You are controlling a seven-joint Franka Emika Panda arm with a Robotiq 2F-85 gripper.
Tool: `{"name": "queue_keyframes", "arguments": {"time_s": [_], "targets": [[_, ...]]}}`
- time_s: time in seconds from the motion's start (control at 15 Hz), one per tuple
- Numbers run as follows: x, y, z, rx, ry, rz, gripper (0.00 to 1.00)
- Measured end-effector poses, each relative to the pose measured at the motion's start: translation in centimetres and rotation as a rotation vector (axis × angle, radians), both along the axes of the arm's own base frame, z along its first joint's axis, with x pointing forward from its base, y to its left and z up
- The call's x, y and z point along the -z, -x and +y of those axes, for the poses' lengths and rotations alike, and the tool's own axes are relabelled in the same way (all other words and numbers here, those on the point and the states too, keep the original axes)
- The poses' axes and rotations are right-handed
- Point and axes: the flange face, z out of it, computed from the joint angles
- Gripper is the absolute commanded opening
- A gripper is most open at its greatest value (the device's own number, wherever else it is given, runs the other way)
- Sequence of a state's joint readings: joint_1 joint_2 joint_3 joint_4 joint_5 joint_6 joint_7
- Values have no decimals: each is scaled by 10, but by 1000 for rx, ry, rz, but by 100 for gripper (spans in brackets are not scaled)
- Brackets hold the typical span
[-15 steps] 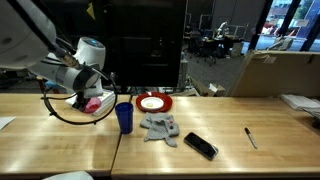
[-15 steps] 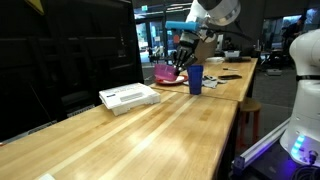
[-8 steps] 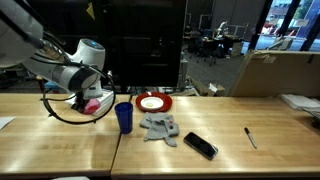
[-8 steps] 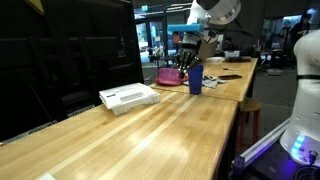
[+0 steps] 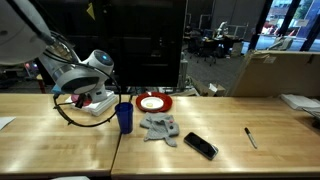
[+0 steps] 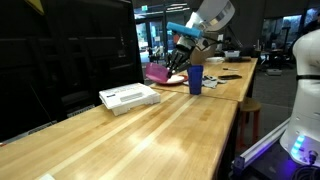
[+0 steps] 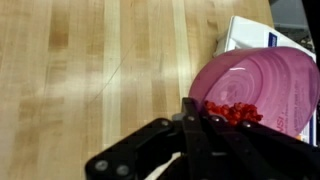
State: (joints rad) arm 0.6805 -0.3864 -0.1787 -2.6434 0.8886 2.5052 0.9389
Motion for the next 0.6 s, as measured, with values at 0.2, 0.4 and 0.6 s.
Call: {"name": "queue_keyframes", "arguments": {"time_s": [0.2, 0.4, 0.6], "targets": [[9, -8, 1, -50, -60, -32, 1], [17, -15, 0, -81, -81, -35, 1], [28, -21, -3, -48, -51, -8, 1]]}}
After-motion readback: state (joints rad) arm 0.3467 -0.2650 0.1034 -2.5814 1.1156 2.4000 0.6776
